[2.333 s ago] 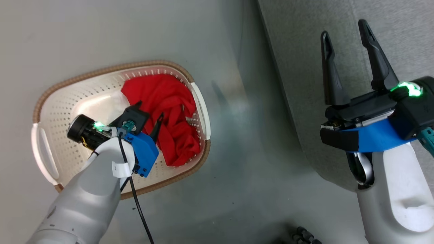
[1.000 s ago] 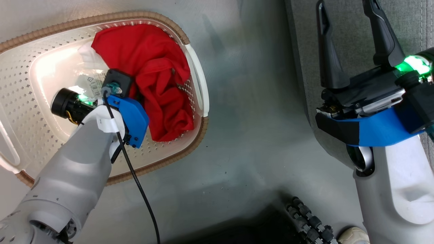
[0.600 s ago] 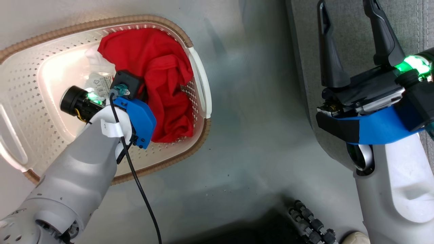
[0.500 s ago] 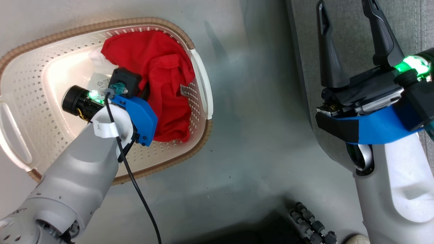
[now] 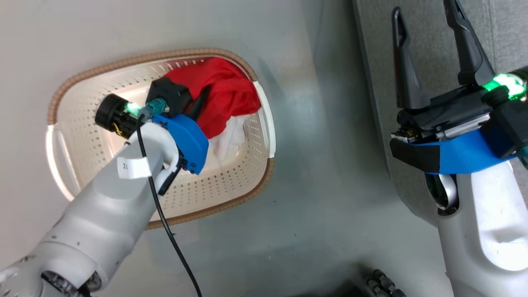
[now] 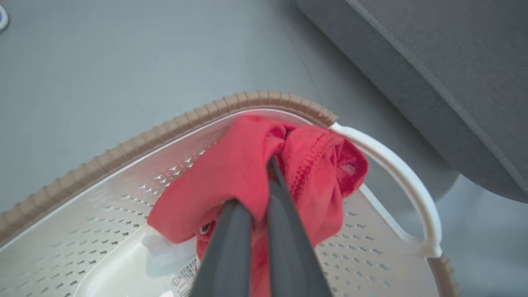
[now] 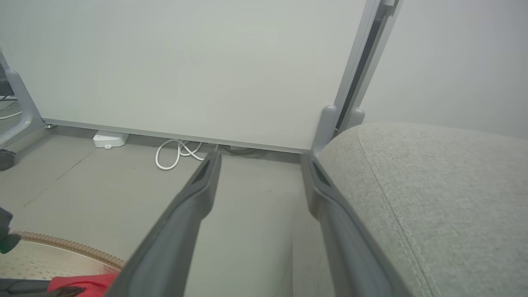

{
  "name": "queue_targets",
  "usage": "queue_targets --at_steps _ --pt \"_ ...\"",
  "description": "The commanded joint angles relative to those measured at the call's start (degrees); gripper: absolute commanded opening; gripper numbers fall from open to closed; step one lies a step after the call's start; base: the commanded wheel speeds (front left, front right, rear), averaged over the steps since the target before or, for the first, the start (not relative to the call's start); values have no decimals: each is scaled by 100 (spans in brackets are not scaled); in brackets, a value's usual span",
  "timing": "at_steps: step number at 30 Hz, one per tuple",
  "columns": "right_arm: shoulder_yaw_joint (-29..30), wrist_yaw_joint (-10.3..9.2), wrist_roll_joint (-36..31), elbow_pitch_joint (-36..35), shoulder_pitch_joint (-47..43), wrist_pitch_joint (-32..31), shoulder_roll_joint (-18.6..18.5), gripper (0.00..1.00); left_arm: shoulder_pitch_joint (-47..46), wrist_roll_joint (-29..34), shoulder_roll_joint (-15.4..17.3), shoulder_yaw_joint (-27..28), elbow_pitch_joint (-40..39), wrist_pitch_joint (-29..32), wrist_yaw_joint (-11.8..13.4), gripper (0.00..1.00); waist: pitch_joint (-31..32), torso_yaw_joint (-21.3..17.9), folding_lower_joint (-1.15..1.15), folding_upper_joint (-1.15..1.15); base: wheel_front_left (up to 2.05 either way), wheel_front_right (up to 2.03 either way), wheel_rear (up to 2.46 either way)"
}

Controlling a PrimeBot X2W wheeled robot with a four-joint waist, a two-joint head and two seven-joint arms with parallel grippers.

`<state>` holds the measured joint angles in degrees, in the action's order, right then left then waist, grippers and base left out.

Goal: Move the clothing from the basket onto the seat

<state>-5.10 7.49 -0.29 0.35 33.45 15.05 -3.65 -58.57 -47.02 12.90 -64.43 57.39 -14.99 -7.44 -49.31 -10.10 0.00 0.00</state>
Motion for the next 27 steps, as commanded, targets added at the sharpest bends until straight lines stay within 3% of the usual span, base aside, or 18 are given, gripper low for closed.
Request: queue_targets --at_steps 1,18,27 --pt "28 1 27 33 -121 20 -49 100 190 150 37 179 -164 -26 -3 0 284 150 0 0 0 0 0" --pt "156 1 54 375 -811 21 -224 100 1805 1921 -124 2190 -2005 -29 20 0 1859 709 0 0 0 0 0" --pt "232 1 73 512 -1202 21 -229 100 2319 2548 -258 2789 -2728 -28 9 0 2577 834 0 0 0 0 0"
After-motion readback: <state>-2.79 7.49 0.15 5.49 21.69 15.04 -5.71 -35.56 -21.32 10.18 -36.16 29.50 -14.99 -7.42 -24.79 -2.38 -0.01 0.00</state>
